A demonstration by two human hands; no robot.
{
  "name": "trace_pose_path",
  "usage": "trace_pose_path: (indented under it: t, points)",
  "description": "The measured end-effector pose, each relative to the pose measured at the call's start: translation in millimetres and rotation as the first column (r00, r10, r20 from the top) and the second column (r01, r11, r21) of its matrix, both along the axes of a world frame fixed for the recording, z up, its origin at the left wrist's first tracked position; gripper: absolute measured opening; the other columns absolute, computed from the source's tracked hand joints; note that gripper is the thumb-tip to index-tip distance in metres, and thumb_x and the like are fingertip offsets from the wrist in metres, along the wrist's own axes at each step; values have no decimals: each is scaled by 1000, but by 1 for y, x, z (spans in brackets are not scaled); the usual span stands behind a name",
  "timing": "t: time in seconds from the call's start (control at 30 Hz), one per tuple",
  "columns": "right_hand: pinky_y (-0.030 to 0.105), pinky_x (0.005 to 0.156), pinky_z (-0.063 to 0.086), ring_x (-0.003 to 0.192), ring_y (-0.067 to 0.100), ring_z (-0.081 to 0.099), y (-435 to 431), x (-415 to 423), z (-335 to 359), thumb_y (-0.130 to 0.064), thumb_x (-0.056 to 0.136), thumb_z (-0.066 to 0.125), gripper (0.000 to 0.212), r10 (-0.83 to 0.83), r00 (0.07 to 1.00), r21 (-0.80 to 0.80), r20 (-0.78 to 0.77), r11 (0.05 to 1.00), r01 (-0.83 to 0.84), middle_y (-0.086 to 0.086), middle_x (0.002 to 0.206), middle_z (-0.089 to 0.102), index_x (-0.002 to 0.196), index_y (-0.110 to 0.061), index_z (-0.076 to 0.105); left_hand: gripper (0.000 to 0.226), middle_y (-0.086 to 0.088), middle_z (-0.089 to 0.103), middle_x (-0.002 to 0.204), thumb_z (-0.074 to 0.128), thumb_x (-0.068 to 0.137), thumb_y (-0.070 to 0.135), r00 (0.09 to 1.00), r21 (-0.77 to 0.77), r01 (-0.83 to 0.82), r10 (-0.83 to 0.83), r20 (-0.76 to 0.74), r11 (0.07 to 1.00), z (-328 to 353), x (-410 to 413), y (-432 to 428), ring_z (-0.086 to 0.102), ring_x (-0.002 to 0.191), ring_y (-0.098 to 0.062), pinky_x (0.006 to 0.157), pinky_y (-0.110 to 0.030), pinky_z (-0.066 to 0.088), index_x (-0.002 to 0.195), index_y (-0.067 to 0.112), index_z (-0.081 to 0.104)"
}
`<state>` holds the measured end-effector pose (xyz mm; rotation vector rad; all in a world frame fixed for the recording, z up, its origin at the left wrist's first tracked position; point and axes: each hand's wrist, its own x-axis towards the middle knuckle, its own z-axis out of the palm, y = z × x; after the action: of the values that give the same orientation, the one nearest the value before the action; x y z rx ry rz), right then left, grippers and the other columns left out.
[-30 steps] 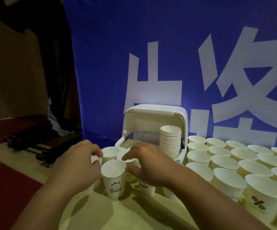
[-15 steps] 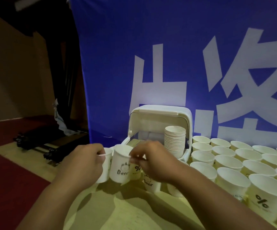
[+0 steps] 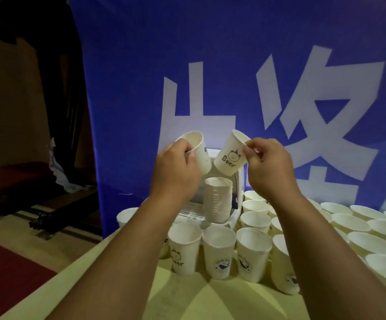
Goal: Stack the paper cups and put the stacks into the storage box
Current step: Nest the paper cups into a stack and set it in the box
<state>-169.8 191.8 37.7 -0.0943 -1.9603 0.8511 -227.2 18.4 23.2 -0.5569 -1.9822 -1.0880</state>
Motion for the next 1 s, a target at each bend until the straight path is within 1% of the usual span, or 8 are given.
trace_pose_path:
  t: [0.13,0.27,0.4,0.53,0.7,0.8,0.87,1.0]
  points:
    - [9,62,34,92,16,54,14,-3,-1,-24,97,59,19,-93,995,-50,-33,995,92,-3,102,53,113,-19,68,14,7,58,92,50,106,24,999,22,19,-19,27,1000,-12,-10,33,53,75,-7,60,-13,35,93,23,55]
    - [9,64,34,93,17,53,20,-7,0,-24,97,59,22,-122,991,-49,-50,992,119,-1,105,54,117,-18,67,18,2,57,97,43,107,19,999,-55,48,-48,1,997,-38,-14,41,55,84,-17,65,-28,43,94,16,56]
    - [8,64,32,94,17,51,17,-7,1,-23,98,58,23,-124,990,-37,-73,992,121,-1,103,52,118,-17,67,14,3,54,99,42,108,21,998,-92,22,-28,-61,995,-47,-13,34,53,86,-16,70,-26,44,96,21,51]
    - [8,64,32,92,16,51,12,-9,0,-24,97,60,22,-118,990,-13,-71,993,117,-3,101,51,116,-18,68,18,0,57,104,39,107,23,1000,-196,0,-1,-2,981,-54,-12,34,53,92,-20,78,-42,54,104,17,56]
    - [18,72,40,96,17,52,8,-13,-2,-25,96,61,21,-100,994,84,-40,991,103,-3,104,51,114,-19,69,12,3,49,119,48,101,26,993,-362,-96,114,28,927,-57,-14,33,44,102,-17,88,-34,47,112,24,54]
    - [21,74,42,98,20,52,5,-15,-3,-25,95,62,19,-104,994,123,-40,987,108,-5,102,50,112,-21,69,22,4,40,138,45,106,35,991,-387,-32,79,107,922,-62,-16,33,44,120,-17,103,-38,45,124,26,53]
    - [21,75,42,99,20,52,3,-15,-5,-23,95,62,17,-88,996,149,-22,985,90,-5,102,50,110,-21,70,28,7,43,135,43,105,43,985,-378,48,19,172,925,-64,-16,32,47,120,-16,106,-43,45,127,27,51]
    - [15,68,37,92,17,51,-1,-17,-10,-18,96,61,16,-73,995,279,68,959,51,1,104,57,107,-15,72,35,11,51,131,55,99,50,982,-378,95,-24,188,921,-68,-17,31,49,119,-17,102,-40,44,127,32,43]
